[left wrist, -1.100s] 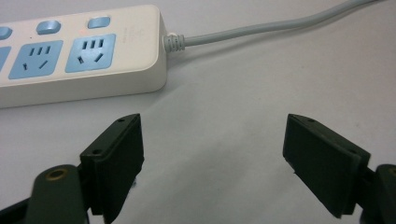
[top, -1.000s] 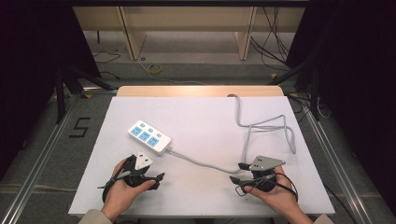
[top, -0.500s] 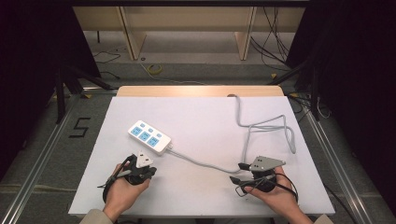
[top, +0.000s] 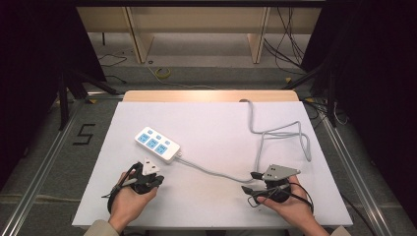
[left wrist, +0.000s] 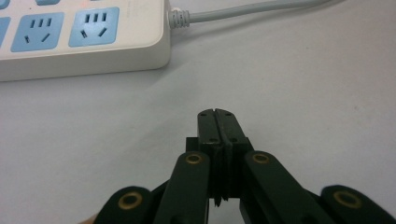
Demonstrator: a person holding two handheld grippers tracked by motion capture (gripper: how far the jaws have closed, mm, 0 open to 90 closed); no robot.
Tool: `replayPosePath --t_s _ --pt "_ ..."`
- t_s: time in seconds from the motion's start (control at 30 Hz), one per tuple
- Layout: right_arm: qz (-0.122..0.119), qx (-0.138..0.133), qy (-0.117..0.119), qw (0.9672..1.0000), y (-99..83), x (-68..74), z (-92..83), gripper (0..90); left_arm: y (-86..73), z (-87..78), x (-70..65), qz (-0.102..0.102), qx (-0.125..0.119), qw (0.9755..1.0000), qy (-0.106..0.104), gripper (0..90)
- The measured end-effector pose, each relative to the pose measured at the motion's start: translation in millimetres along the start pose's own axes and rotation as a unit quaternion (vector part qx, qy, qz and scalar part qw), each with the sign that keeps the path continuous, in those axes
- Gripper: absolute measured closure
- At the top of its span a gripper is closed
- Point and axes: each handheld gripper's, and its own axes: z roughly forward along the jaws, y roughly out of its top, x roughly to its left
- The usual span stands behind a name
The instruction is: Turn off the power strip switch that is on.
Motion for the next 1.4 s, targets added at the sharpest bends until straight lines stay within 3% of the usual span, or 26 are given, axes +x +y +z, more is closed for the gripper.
replayPosePath --t_s 0.3,1.4 --pt "0.0 -0.002 0.001 1.0 1.0 1.3 0.2 40.1 8.1 -4.5 2.1 -0.007 0.0 1.0 0.006 89.6" --pt "-0.001 -0.007 0.005 1.0 1.3 2.7 0.4 40.0 51.1 3.9 16.2 -0.021 0.023 0.9994 0.017 89.7"
